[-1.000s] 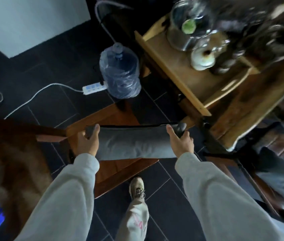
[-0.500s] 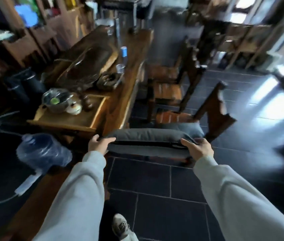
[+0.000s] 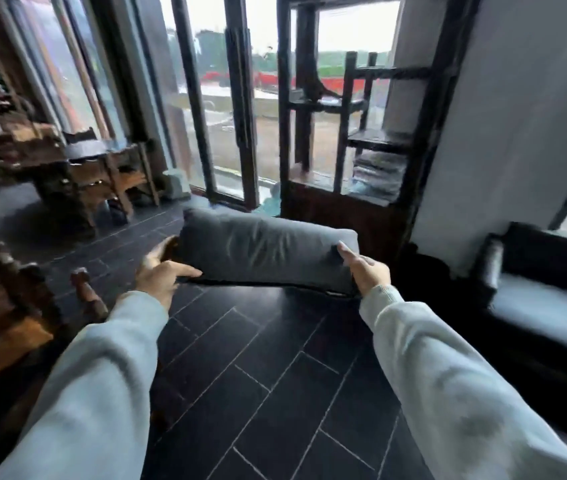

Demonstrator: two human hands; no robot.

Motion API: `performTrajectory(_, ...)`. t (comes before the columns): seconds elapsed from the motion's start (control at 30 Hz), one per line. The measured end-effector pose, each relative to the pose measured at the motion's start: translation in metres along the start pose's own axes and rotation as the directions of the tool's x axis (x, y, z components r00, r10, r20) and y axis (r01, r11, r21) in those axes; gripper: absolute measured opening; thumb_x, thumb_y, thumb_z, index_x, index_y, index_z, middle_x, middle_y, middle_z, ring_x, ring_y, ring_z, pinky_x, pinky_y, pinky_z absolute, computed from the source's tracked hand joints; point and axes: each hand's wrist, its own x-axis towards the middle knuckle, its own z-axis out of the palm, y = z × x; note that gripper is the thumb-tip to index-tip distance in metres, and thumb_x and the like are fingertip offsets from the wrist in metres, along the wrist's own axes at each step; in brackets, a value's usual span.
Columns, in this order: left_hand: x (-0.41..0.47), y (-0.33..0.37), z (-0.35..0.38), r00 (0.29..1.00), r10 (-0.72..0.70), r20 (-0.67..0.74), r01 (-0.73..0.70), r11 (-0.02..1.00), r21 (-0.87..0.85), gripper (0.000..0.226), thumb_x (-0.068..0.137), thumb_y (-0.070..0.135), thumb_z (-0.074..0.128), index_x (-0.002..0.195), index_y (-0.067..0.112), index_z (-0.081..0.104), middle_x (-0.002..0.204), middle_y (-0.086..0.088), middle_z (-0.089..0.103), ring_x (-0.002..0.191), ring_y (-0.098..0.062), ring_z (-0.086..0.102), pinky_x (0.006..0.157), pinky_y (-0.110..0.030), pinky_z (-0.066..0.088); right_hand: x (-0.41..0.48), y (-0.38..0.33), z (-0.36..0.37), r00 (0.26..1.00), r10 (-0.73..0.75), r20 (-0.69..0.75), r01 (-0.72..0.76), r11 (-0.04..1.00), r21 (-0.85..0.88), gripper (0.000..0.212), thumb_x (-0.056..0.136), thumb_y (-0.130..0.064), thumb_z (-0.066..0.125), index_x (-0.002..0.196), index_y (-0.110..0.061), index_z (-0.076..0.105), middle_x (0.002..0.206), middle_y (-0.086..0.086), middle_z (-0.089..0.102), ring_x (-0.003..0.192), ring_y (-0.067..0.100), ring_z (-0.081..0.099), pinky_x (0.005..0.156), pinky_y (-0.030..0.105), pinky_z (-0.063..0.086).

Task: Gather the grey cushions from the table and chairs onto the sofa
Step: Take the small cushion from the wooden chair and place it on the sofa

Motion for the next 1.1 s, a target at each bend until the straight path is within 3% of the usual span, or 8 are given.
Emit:
performTrajectory(0.1, 0.027, 0.017, 0.107, 0.987, 0.083, 0.136, -0.091, 0.994, 0.058, 0.081, 0.042, -0.002, 0.071, 0.118, 0.025, 0.072, 0.114, -0.012, 0.075, 0.102, -0.034, 0.068, 0.084, -0.045, 0.059, 0.033, -0.010, -0.083, 0.991, -0.035, -0.133, 0.048, 0.994, 0.095, 0.027, 0.064, -0.048, 0.092, 0.074, -0.025, 0.083, 0.070, -0.011, 0.076, 0.076, 0.012, 0.070, 0.079, 0.026, 0.058)
performTrajectory(0.17, 0.047, 0.013, 0.177, 0.962, 0.114, 0.247, -0.137, 0.987, 0.080, 0.086, 0.039, 0.003, 0.071, 0.122, 0.025, 0.069, 0.102, -0.005, 0.074, 0.093, -0.030, 0.066, 0.073, -0.036, 0.059, 0.055, -0.017, -0.133, 0.974, -0.051, -0.222, 0.069, 0.995, 0.075, 0.038, 0.070, -0.045, 0.091, 0.095, -0.019, 0.081, 0.085, -0.007, 0.076, 0.080, 0.010, 0.069, 0.077, 0.022, 0.055)
performTrajectory(0.3, 0.080, 0.014, 0.314, 0.889, 0.030, 0.458, -0.104, 0.985, 0.137, 0.091, 0.041, 0.028, 0.088, 0.128, 0.030, 0.063, 0.109, 0.004, 0.073, 0.102, -0.018, 0.069, 0.091, -0.042, 0.057, 0.105, -0.037, -0.221, 0.932, -0.104, -0.347, 0.087, 0.994, -0.065, 0.055, 0.075, -0.050, 0.086, 0.111, -0.010, 0.074, 0.103, 0.003, 0.076, 0.093, 0.016, 0.071, 0.086, 0.023, 0.055)
performTrajectory(0.43, 0.099, 0.027, 0.447, 0.813, 0.020, 0.581, -0.096, 0.990, 0.101, 0.067, 0.055, 0.043, 0.093, 0.115, 0.027, 0.066, 0.094, 0.006, 0.078, 0.083, -0.008, 0.075, 0.065, -0.024, 0.058, 0.142, -0.059, -0.308, 0.895, -0.128, -0.428, 0.058, 0.983, -0.172, 0.057, 0.071, -0.053, 0.087, 0.112, -0.015, 0.075, 0.095, -0.007, 0.075, 0.086, 0.007, 0.069, 0.077, 0.019, 0.051)
performTrajectory(0.5, 0.099, 0.038, 0.514, 0.778, 0.015, 0.628, -0.085, 0.993, 0.082, 0.054, 0.068, 0.044, 0.089, 0.114, 0.026, 0.067, 0.097, 0.006, 0.077, 0.079, -0.006, 0.074, 0.054, -0.022, 0.054, 0.154, -0.067, -0.355, 0.851, -0.124, -0.510, 0.044, 0.985, -0.165, 0.058, 0.068, -0.055, 0.088, 0.108, -0.016, 0.077, 0.092, -0.007, 0.076, 0.087, 0.010, 0.071, 0.083, 0.025, 0.055)
performTrajectory(0.77, 0.053, 0.035, 0.751, 0.612, 0.082, 0.787, -0.195, 0.979, 0.049, 0.066, 0.077, 0.032, 0.087, 0.135, 0.022, 0.057, 0.107, 0.010, 0.066, 0.101, -0.013, 0.066, 0.086, -0.033, 0.053, 0.178, -0.071, -0.537, 0.699, -0.082, -0.711, -0.003, 0.993, -0.117, 0.091, 0.052, -0.065, 0.087, 0.128, -0.020, 0.068, 0.114, -0.002, 0.074, 0.106, 0.020, 0.069, 0.103, 0.038, 0.053)
performTrajectory(0.93, 0.004, 0.017, 0.881, 0.574, 0.084, 0.814, -0.256, 0.963, 0.082, 0.075, 0.071, 0.024, 0.091, 0.137, 0.015, 0.055, 0.110, 0.005, 0.064, 0.097, -0.012, 0.062, 0.077, -0.018, 0.046, 0.209, -0.056, -0.661, 0.667, -0.076, -0.742, 0.016, 0.996, -0.088, 0.082, 0.064, -0.045, 0.091, 0.136, -0.018, 0.063, 0.120, 0.005, 0.073, 0.111, 0.025, 0.069, 0.103, 0.041, 0.053)
performTrajectory(1.1, -0.034, 0.000, 0.993, 0.624, 0.003, 0.782, -0.180, 0.974, 0.140, 0.082, 0.067, 0.011, 0.090, 0.139, 0.011, 0.052, 0.129, -0.007, 0.063, 0.113, -0.024, 0.063, 0.096, -0.036, 0.053, 0.257, -0.051, -0.774, 0.711, -0.091, -0.697, 0.033, 0.995, -0.097, 0.067, 0.072, -0.031, 0.088, 0.134, -0.018, 0.065, 0.119, 0.006, 0.074, 0.101, 0.021, 0.070, 0.075, 0.023, 0.055)
